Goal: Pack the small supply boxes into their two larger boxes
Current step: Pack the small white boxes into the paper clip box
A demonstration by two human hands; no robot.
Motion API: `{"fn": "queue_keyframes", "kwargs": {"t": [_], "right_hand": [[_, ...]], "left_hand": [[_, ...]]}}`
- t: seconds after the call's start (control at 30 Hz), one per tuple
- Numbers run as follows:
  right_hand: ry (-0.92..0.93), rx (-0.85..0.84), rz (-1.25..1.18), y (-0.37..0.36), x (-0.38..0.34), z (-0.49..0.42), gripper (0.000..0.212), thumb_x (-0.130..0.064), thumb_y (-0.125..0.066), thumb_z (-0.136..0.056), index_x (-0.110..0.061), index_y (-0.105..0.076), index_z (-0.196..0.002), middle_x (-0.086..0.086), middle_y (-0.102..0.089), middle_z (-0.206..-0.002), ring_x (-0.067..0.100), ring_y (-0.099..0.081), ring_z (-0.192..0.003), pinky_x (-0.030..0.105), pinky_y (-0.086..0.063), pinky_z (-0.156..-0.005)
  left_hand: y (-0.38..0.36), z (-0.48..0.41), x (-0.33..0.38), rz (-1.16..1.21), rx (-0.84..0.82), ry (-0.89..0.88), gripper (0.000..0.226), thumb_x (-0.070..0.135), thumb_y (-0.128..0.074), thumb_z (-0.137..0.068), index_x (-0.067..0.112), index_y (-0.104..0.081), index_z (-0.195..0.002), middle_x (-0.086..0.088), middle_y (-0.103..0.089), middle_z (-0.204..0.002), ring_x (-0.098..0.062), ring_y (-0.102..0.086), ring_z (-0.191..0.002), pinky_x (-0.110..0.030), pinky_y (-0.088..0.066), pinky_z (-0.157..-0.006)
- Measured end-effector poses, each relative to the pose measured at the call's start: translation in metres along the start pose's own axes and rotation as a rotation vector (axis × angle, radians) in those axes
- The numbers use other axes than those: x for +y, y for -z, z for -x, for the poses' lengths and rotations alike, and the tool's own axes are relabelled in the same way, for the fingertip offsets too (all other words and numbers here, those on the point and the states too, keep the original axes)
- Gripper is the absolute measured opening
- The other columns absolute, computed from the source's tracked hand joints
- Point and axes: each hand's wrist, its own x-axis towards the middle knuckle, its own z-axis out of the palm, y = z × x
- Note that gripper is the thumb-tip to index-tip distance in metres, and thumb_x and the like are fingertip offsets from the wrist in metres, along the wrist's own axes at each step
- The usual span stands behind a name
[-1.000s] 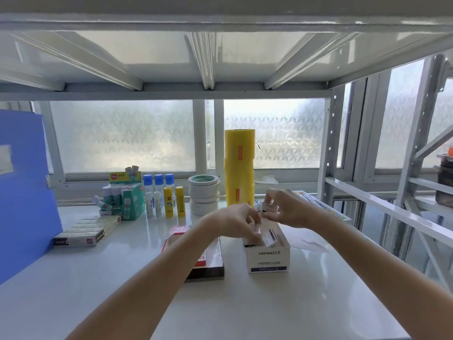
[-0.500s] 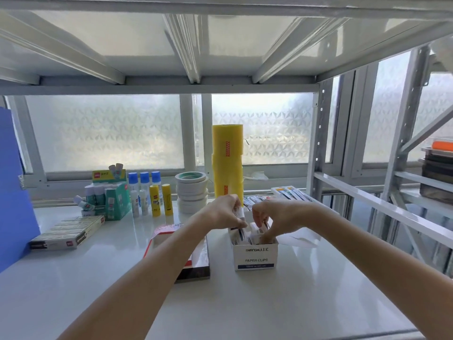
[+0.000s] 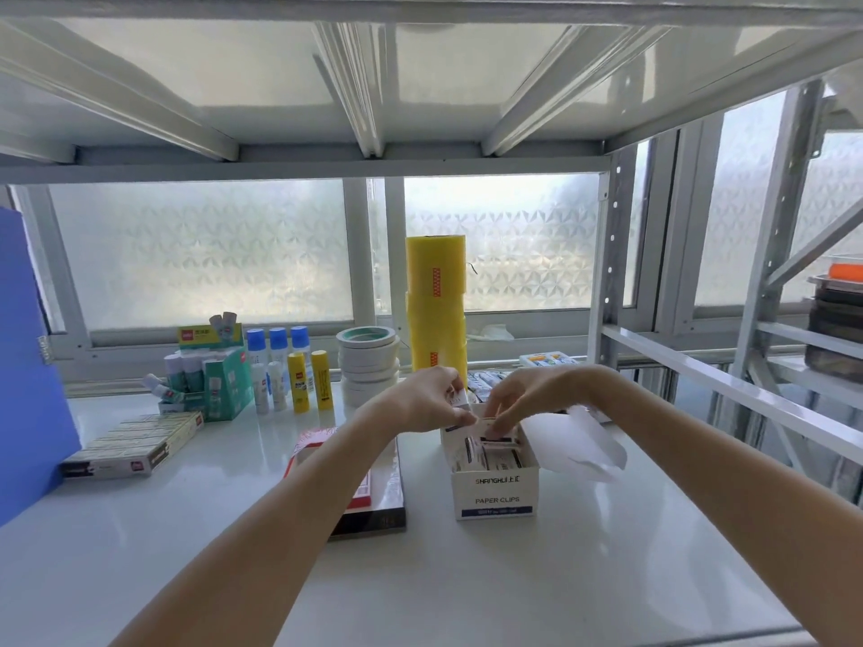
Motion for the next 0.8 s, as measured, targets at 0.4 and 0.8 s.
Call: {"fn": "queue_keyframes", "kwargs": {"t": [0.4, 0.8], "right_hand": [[0.152, 0.476, 0.306, -0.037, 0.006, -0.016, 0.051, -0.037, -0.079, -0.068, -0.021, -0.055, -0.11, 0.004, -0.059, -0.113, 0.024, -0.057, -0.102, 0.043, -0.049, -0.088], [0.131, 0.254, 0.059, -0.026, 0.008, -0.002, 0.011, -0.027, -0.069, -0.074, -0.027, -0.074, -0.084, -0.001, -0.072, -0.098, 0.016, -0.063, -0.098, 0.041, -0.05, -0.095]], "left_hand": [[-0.016, -0.001, 0.002, -0.194, 0.101, -0.007, 0.05, 0.033, -0.071, -0.08, 0.006, -0.056, -0.12, -0.013, -0.043, -0.124, -0.031, -0.052, -0.112, -0.046, -0.043, -0.102], [-0.017, -0.005, -0.007, 0.009, 0.147, -0.029, 0.055, 0.031, -0.082, -0.07, 0.007, -0.054, -0.11, -0.01, -0.062, -0.11, -0.027, -0.059, -0.101, -0.042, -0.051, -0.091]]}}
